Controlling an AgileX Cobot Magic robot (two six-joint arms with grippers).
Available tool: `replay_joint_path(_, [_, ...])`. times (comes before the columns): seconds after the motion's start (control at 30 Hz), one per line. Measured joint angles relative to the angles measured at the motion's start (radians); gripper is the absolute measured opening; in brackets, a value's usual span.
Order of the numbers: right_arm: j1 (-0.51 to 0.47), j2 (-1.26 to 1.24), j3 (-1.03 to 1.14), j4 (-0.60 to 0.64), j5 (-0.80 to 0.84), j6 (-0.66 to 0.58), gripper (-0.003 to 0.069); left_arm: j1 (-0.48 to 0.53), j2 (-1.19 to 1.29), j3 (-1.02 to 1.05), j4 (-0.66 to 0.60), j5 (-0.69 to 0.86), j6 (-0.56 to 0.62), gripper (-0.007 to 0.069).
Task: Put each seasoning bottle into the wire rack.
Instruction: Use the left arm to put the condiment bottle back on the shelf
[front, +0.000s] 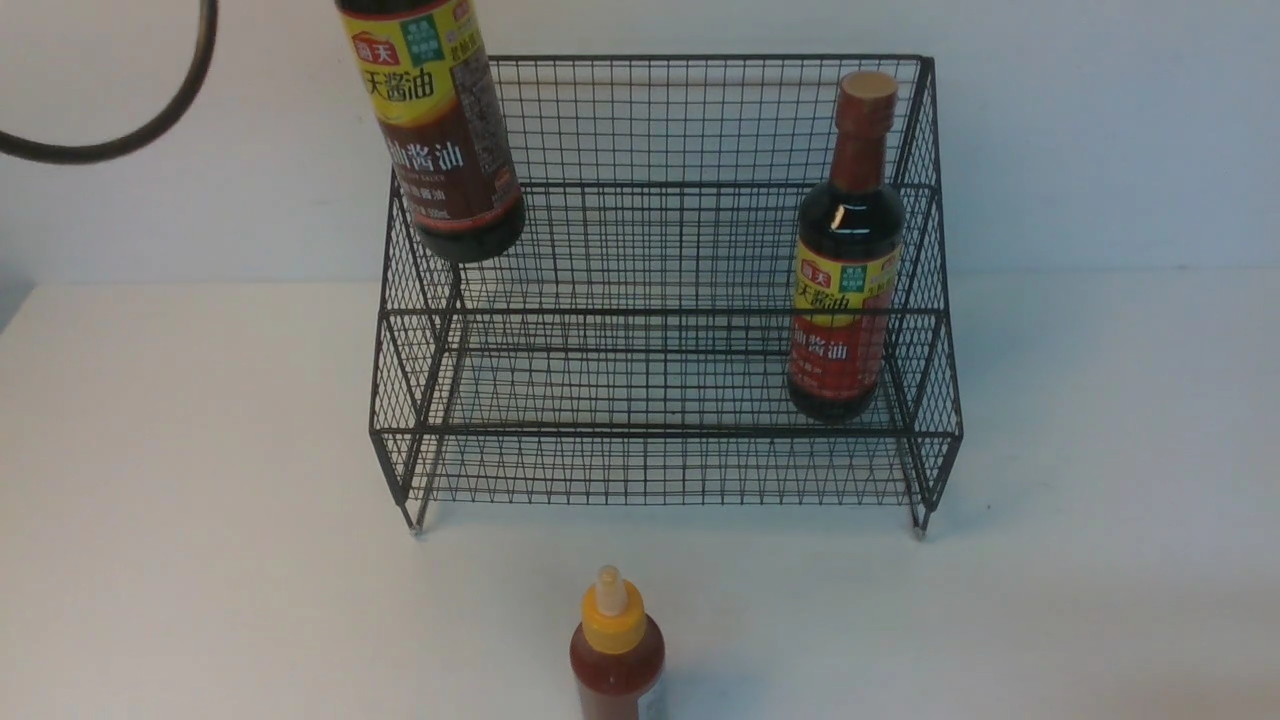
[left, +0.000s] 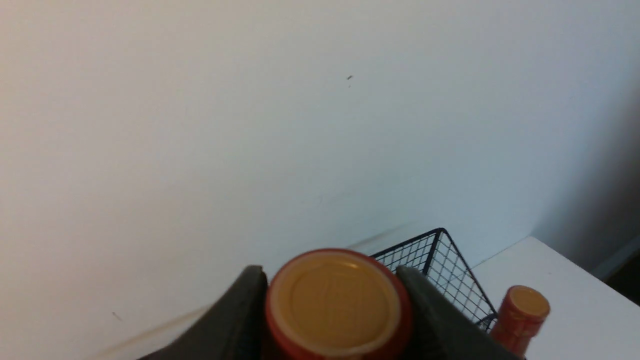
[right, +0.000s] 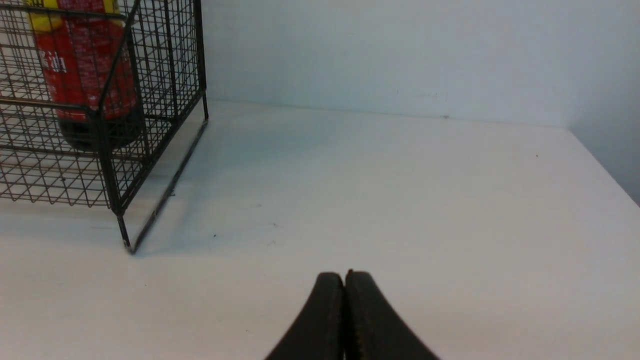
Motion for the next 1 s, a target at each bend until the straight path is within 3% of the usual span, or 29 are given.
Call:
replay_joint_path(0.3, [0.0,0.0,0.0,0.0,0.0,0.0,-0.0015,0.0,0.115,-0.01,-0.089,-0.032,0.177,0.0285])
replay_joint_path(0.53, [0.0,0.0,0.0,0.0,0.0,0.001,-0.0015,0.0,0.148,-0.01,-0.091,-0.031,0.237,0.0285])
replay_joint_path(1.0, [0.0,0.0,0.0,0.0,0.0,0.001,-0.0015,0.0,0.203,-0.01,0.021,0.069,0.247,0.0285])
